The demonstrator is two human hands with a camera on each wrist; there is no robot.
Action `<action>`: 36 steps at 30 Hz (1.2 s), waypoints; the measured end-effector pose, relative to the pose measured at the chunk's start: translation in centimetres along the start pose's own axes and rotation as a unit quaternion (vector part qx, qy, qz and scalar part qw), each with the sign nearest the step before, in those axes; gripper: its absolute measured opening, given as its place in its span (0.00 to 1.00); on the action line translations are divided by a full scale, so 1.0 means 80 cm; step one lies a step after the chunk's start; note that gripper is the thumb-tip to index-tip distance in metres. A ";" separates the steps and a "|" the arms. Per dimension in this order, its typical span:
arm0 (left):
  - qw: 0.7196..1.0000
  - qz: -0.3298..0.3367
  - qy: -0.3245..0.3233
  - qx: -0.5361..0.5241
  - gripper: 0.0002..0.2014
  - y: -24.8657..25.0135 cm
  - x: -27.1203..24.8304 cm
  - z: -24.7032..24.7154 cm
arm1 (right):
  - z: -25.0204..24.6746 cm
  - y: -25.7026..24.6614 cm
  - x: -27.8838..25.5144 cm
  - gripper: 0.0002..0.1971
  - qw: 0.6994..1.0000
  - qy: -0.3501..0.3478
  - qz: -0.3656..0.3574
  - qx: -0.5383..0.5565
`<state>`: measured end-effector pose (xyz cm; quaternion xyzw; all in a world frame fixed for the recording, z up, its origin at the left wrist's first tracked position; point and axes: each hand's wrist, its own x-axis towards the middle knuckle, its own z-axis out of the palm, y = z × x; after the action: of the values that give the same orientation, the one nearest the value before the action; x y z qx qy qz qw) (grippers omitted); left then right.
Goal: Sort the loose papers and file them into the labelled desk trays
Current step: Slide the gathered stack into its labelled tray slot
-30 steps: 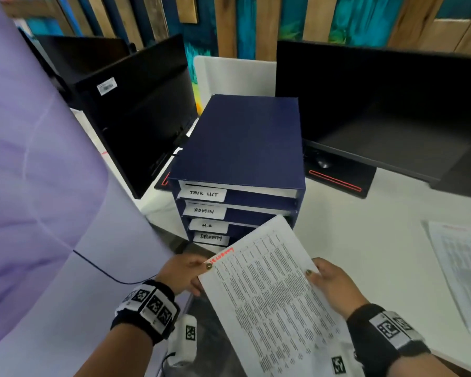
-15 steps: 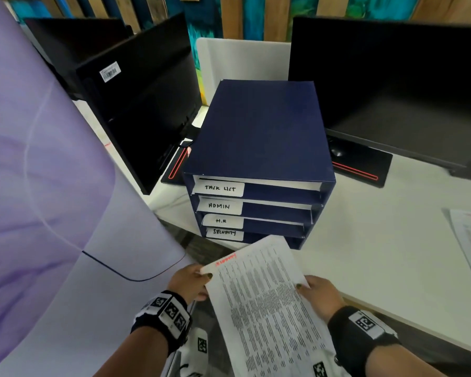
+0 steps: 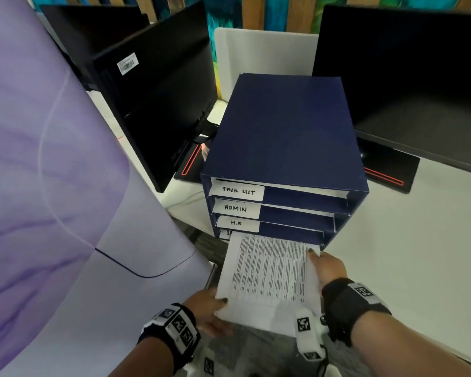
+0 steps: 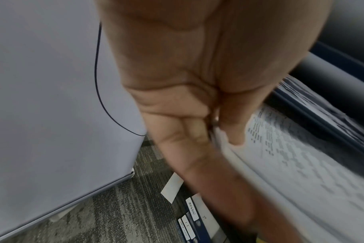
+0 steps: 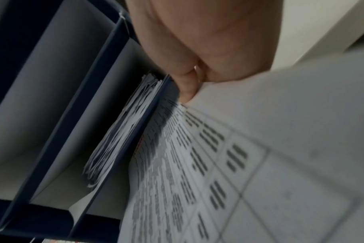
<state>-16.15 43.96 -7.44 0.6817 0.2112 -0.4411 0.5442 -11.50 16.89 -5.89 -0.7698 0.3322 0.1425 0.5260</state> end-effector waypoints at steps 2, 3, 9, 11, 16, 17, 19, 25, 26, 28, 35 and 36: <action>0.999 0.033 0.036 -0.025 0.16 0.002 0.002 -0.004 | 0.002 0.002 0.002 0.14 0.997 -0.031 0.033 0.057; 0.996 0.051 0.054 -0.043 0.15 0.005 0.003 -0.004 | 0.000 0.004 -0.001 0.12 0.993 -0.054 0.054 0.095; 0.980 0.086 0.102 -0.149 0.12 0.043 0.022 0.007 | -0.016 0.014 -0.025 0.09 0.984 -0.146 0.080 0.067; 0.973 0.092 0.100 -0.186 0.16 0.058 0.036 0.008 | -0.017 0.014 -0.023 0.09 0.983 -0.138 0.082 0.087; 0.952 0.145 0.126 -0.237 0.25 0.097 0.060 0.023 | -0.011 -0.001 -0.012 0.17 0.951 -0.096 0.082 0.283; 0.946 0.162 0.143 -0.243 0.20 0.103 0.062 0.027 | -0.006 -0.002 -0.012 0.18 0.947 -0.086 0.080 0.300; 0.943 0.199 0.190 -0.188 0.05 0.112 0.064 0.035 | 0.006 -0.003 -0.011 0.19 0.938 -0.064 0.080 0.330; 0.924 0.253 0.277 0.076 0.13 0.104 0.075 0.038 | 0.025 0.001 -0.017 0.24 0.981 -0.112 0.003 0.161; 0.915 0.259 0.289 0.109 0.18 0.102 0.073 0.038 | 0.026 0.000 -0.019 0.23 0.993 -0.096 -0.049 0.040; 0.894 0.266 0.310 0.184 0.25 0.095 0.070 0.039 | 0.025 -0.002 -0.023 0.21 0.969 -0.051 -0.168 -0.175; 0.794 0.251 0.321 0.452 0.38 0.068 0.049 0.043 | 0.029 0.009 -0.019 0.24 0.885 -0.017 -0.254 -0.390; 0.785 0.256 0.310 0.471 0.37 0.066 0.048 0.043 | 0.032 0.010 -0.017 0.25 0.889 -0.017 -0.247 -0.386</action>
<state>-11.35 38.36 -7.72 0.9824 -0.0477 -0.0955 0.1532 -12.68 19.51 -6.77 -0.9667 0.0413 0.1384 0.2114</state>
